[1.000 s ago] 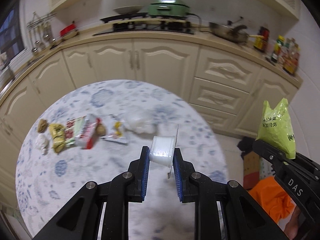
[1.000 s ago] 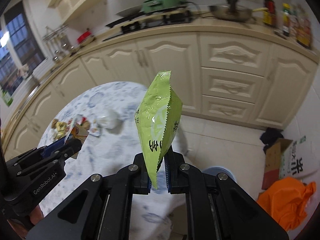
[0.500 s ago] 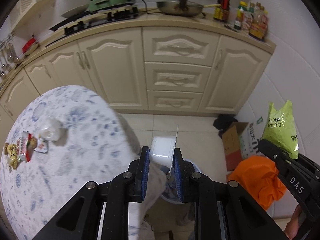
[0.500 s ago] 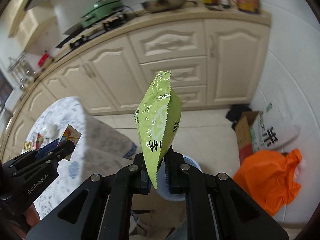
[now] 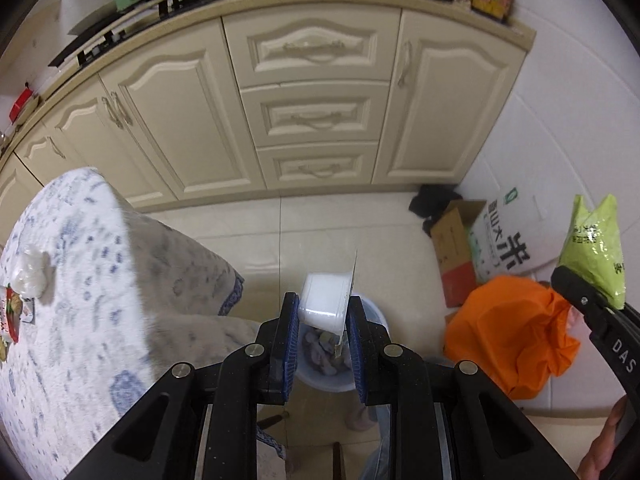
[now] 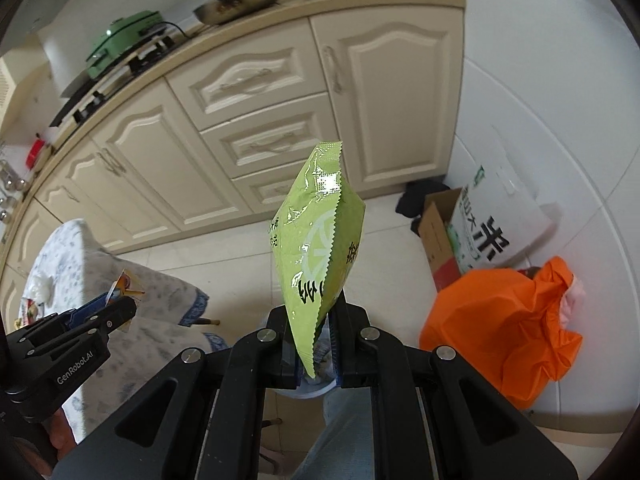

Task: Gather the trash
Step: 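Open the left tool to drop the tray while the right tool releases the green bag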

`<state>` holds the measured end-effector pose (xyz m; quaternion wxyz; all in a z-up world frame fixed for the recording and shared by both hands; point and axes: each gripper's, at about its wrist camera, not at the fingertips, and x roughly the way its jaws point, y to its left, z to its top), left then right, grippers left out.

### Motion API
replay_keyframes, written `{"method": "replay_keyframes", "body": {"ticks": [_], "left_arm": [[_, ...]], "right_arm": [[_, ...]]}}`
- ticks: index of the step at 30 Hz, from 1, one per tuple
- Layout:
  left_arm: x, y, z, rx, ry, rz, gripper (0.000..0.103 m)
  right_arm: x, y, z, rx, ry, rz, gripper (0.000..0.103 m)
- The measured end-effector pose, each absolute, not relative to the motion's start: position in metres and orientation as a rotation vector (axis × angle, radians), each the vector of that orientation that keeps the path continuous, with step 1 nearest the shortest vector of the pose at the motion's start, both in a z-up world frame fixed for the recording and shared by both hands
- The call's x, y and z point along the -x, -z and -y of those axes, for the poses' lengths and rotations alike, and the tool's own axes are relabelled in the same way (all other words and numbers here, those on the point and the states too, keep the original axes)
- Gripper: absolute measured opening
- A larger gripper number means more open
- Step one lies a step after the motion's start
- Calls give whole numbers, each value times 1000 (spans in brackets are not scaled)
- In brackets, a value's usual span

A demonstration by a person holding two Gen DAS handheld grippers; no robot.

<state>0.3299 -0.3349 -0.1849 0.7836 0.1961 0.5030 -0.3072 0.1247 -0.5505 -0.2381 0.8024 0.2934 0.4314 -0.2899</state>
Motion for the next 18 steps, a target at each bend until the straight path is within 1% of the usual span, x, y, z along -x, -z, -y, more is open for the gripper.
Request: {"method": "replay_keyframes", "body": {"ticks": [1,3,4,5,7,18], "left_arm": [[-332,188,339,-427,665,-1094,21],[-338,196,350,-461,653,-1110,34],[-341,199,355,-485,636,-1116,58],[-344,201,359,-494,621,-1107,75],[-346,201,363,-482,619,-1076,76],[-357,218,351,-479,553,-1113,76]], "right_arm": [[-125,241,552,-632,622,-932,10],[-124,248,554,-637,622,-949,10],[-125,252,555,-639,621,-960,10],[-126,254,554,-639,621,-966,10],[-127,259,555,-640,618,-981,10],[-155,266,537,-609,552,-1020,10]]}}
